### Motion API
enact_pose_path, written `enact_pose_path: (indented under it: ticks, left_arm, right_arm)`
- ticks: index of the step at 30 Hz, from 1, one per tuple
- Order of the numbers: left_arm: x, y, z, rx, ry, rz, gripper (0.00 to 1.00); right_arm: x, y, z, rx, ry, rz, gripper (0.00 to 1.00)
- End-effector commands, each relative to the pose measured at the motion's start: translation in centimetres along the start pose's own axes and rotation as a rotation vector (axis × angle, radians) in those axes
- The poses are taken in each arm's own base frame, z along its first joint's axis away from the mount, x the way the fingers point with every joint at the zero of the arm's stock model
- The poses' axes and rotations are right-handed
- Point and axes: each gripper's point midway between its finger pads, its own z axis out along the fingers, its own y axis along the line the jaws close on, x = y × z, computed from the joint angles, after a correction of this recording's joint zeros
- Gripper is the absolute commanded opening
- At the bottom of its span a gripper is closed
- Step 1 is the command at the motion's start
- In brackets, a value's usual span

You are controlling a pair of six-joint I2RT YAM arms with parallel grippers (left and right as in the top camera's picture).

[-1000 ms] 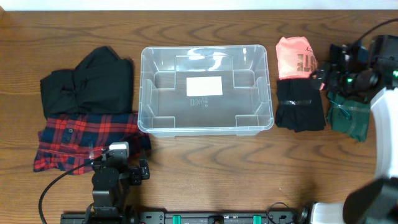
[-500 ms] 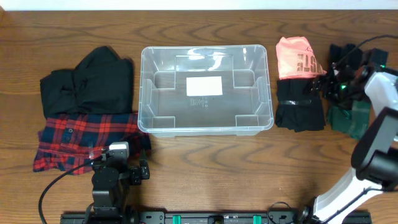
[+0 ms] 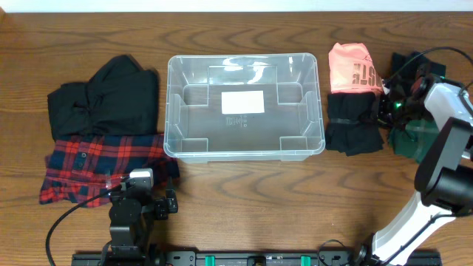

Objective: Pack container
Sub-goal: 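Reach the right gripper to the black folded item and grasp it, then carry the black item into the bin and release it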

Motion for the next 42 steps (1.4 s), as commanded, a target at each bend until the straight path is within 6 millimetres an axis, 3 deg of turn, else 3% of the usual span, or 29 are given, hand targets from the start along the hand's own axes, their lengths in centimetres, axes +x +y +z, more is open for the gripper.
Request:
enact_pose_path:
  ticks: [1, 6, 9, 12, 14, 17, 21, 23, 28, 32, 34, 38, 42]
  left_arm:
    - [0.3, 0.2, 0.2, -0.009, 0.002, 0.006, 0.98]
    - [0.3, 0.2, 0.2, -0.009, 0.002, 0.006, 0.98]
    - [0.3, 0.2, 0.2, -0.009, 0.002, 0.006, 0.98]
    - [0.3, 0.2, 0.2, -0.009, 0.002, 0.006, 0.98]
    - [0.3, 0.2, 0.2, -0.009, 0.002, 0.006, 0.98]
    - [0.3, 0.2, 0.2, -0.009, 0.002, 0.006, 0.98]
    - [0.3, 0.2, 0.2, -0.009, 0.002, 0.006, 0.98]
    - [0.3, 0.2, 0.2, -0.009, 0.002, 0.006, 0.98]
    - [0.3, 0.2, 0.2, -0.009, 0.002, 0.006, 0.98]
    - [0.3, 0.2, 0.2, -0.009, 0.002, 0.006, 0.98]
    - [0.3, 0.2, 0.2, -0.009, 0.002, 0.006, 0.98]
    - [0.3, 0.2, 0.2, -0.009, 0.002, 0.006, 0.98]
    - [0.3, 0.2, 0.2, -0.009, 0.002, 0.006, 0.98]
  right_arm:
    - [-1.0, 4.0, -6.1, -0.009, -0.156, -0.042, 0.01]
    - [-0.2, 12.3, -14.4, -0.148, -0.384, -0.123, 0.01]
    - [1.2, 17.4, -18.1, -0.222, -0.492, -0.158, 0.01]
    - [2.7, 22.6, -19.6, -0.318, -0.538, -0.218, 0.01]
    - [4.0, 26.5, -19.3, -0.401, -0.518, -0.243, 0.01]
    - [5.5, 30.8, -16.7, -0.453, -0.444, -0.181, 0.01]
    - [6.8, 32.8, -9.4, -0.375, -0.299, 0.071, 0.08]
    - [7.6, 33.8, -5.0, -0.359, -0.192, 0.144, 0.01]
    - [7.0, 36.3, 3.1, -0.406, -0.093, 0.110, 0.01]
    - [7.1, 39.4, 7.0, -0.561, -0.012, 0.032, 0.01]
    - [7.4, 39.7, 9.2, -0.584, 0.016, 0.014, 0.01]
    - [8.4, 38.1, 13.1, -0.522, 0.073, 0.055, 0.01]
    - [9.6, 37.5, 15.3, -0.492, 0.102, 0.027, 0.01]
